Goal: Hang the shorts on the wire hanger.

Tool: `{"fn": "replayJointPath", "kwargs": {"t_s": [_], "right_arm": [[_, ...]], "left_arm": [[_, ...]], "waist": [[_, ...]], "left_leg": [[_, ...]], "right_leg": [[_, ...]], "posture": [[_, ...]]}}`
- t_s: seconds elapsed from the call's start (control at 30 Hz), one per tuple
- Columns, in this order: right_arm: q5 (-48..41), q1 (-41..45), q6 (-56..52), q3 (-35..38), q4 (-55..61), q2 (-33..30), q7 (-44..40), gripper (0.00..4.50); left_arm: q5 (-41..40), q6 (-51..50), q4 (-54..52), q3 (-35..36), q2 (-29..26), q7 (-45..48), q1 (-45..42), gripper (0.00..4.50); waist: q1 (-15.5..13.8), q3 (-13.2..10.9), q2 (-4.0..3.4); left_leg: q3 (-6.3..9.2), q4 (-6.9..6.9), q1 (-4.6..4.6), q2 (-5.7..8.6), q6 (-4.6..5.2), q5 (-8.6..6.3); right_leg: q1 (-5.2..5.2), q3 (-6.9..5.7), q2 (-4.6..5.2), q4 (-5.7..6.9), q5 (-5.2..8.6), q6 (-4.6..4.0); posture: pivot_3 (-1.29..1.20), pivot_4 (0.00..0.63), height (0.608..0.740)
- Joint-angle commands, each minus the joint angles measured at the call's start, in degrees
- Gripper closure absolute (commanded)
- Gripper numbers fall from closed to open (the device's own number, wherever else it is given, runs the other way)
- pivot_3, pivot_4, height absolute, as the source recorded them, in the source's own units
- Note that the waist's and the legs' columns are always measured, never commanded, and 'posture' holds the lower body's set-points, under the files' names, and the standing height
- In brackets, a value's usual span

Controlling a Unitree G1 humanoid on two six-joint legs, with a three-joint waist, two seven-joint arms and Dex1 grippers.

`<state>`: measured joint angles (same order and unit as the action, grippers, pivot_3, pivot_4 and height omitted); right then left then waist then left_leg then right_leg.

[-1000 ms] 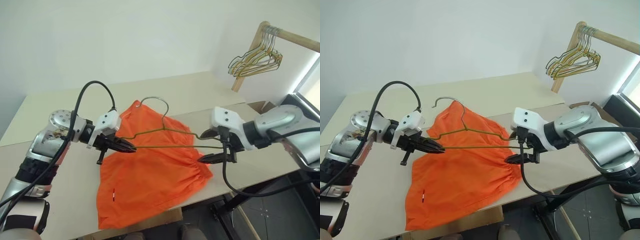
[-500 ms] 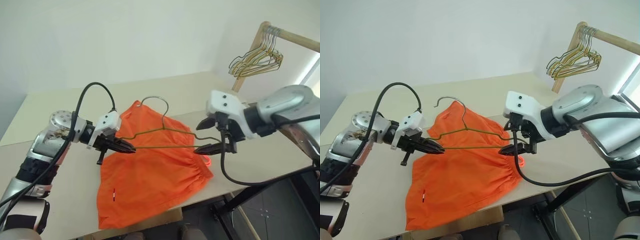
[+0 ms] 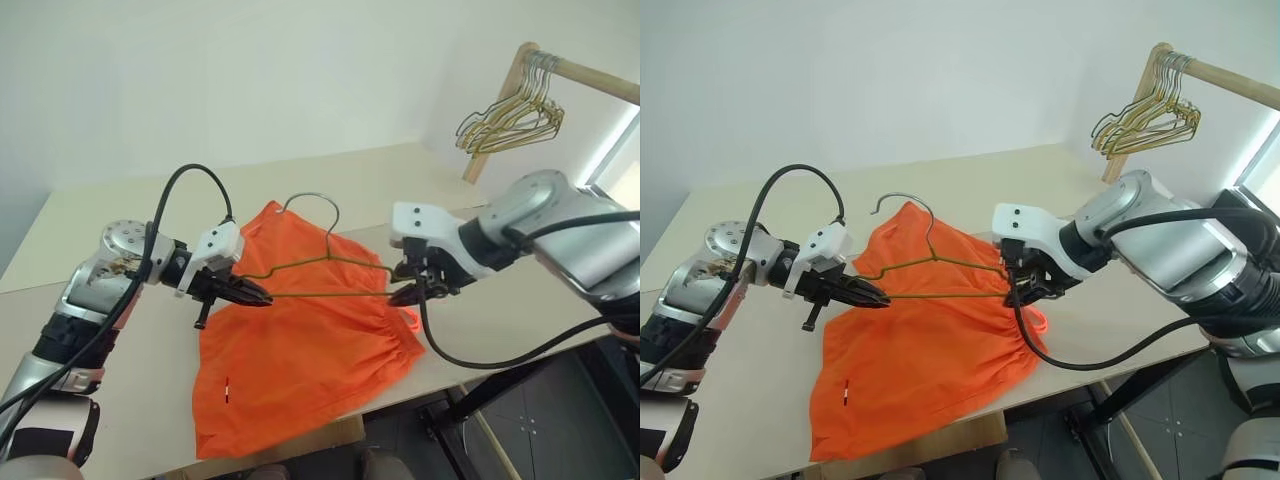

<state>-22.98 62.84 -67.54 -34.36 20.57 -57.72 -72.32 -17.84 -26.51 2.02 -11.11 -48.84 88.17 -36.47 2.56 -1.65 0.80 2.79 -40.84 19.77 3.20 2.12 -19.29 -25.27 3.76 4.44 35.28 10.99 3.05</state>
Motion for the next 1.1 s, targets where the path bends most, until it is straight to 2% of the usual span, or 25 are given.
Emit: {"fn": "replayJointPath", "kwargs": {"t_s": [0.03, 0.13, 0.3, 0.4, 0.6, 0.77, 0.8, 0.87, 1.0, 1.1], "right_arm": [[1.3, 1.36, 1.27, 0.11, 0.03, 0.02, -1.09, 3.48], [1.52, 0.91, 1.3, -0.01, -0.02, -0.24, -1.41, 4.48], [1.13, -0.08, 0.52, 0.58, 0.57, -0.76, -1.55, 4.48], [-0.36, -1.35, -1.09, 2.34, 1.59, -1.12, -1.07, 4.5], [-4.91, -7.2, -6.04, 8.74, 4.96, -2.91, 0.92, 4.5], [-10.75, -18.48, -15.76, 19.92, 10.45, -1.06, 7.84, 4.5], [-11.45, -20.99, -17.51, 22.19, 11.52, -0.48, 9.42, 4.5], [-12.3, -26.46, -20.79, 27.32, 13.15, 1.11, 12.81, 4.5], [-14.27, -33.99, -24.94, 36.11, 15.23, 3.74, 17.87, 4.5], [-16.57, -42.4, -24.96, 45.88, 15.53, 5.97, 22.12, 4.5]], "left_arm": [[-0.34, -0.15, -1.21, 0.88, -0.9, -0.28, -0.35, 4.5], [-0.32, 0.06, -0.82, 0.94, -0.82, -0.4, -0.51, 4.5], [-0.59, 0.91, -0.22, 1.05, -0.56, -0.45, -0.73, 4.5], [-2.52, 1.77, 0.33, 2.16, 0.36, 0.68, -0.89, 3.74], [-5.46, 1.89, 2.15, 4.77, 2.76, -0.18, -2.61, 1.84], [-6.85, 2.25, 3.26, 8.95, 6.98, -7.38, -3.41, 0.19], [-6.74, 3.58, 3.3, 10.45, 8.21, -9.95, -2.75, 0.03], [-5.49, 5.11, 4.17, 12.68, 10.23, -15.96, -2.2, 0.03], [-3.89, 3.4, 3.97, 13.93, 10.67, -22.41, -1.08, 0.03], [-4.23, 1.31, -1.0, 15.93, 13.52, -31.17, 1.1, 0.03]], "waist": [[-0.01, 0.0, 0.0], [-0.05, 0.0, 0.0], [-0.04, 0.0, 0.0], [-0.05, 0.0, 0.0], [-0.21, 0.0, 0.0], [-0.44, 0.05, 0.07], [-0.46, 0.05, 0.06], [-0.5, 0.07, 0.07], [-0.47, 0.12, 0.06], [-0.62, 0.23, 0.13]], "left_leg": [[0.0, 0.0, 0.0, 0.0, 0.0, 0.0], [0.01, 0.0, 0.0, 0.0, -0.01, 0.0], [0.01, -0.01, 0.0, 0.0, -0.01, 0.0], [0.01, -0.01, 0.0, 0.0, -0.01, 0.01], [0.03, -0.03, 0.04, 0.0, -0.01, 0.0], [0.1, -0.03, 0.04, -0.02, -0.01, 0.01], [0.1, -0.04, 0.04, -0.01, -0.02, 0.01], [0.09, -0.04, 0.04, -0.01, -0.03, 0.02], [0.08, -0.06, 0.0, -0.01, -0.04, 0.02], [0.1, -0.02, -0.02, -0.02, -0.04, 0.02]], "right_leg": [[0.0, 0.0, 0.0, 0.0, 0.0, 0.0], [-0.01, -0.01, -0.01, 0.01, 0.0, 0.0], [0.0, -0.01, 0.0, 0.02, 0.0, 0.0], [-0.01, -0.01, -0.01, 0.02, 0.0, 0.0], [-0.01, -0.03, 0.02, -0.02, 0.0, 0.0], [0.02, -0.06, 0.02, -0.01, -0.01, -0.01], [0.01, -0.05, 0.02, 0.01, -0.01, -0.02], [0.02, -0.02, 0.04, 0.02, -0.02, -0.03], [0.04, 0.02, 0.01, 0.04, -0.06, -0.04], [0.08, 0.02, 0.02, -0.03, -0.07, -0.03]], "posture": [[-0.05, 0.0, 0.74], [-0.05, 0.0, 0.74], [-0.06, 0.0, 0.74], [-0.06, 0.0, 0.74], [-0.06, 0.0, 0.74], [-0.06, 0.0, 0.74], [-0.06, 0.0, 0.74], [-0.07, 0.0, 0.74], [-0.08, 0.0, 0.74], [-0.08, 0.0, 0.74]]}}
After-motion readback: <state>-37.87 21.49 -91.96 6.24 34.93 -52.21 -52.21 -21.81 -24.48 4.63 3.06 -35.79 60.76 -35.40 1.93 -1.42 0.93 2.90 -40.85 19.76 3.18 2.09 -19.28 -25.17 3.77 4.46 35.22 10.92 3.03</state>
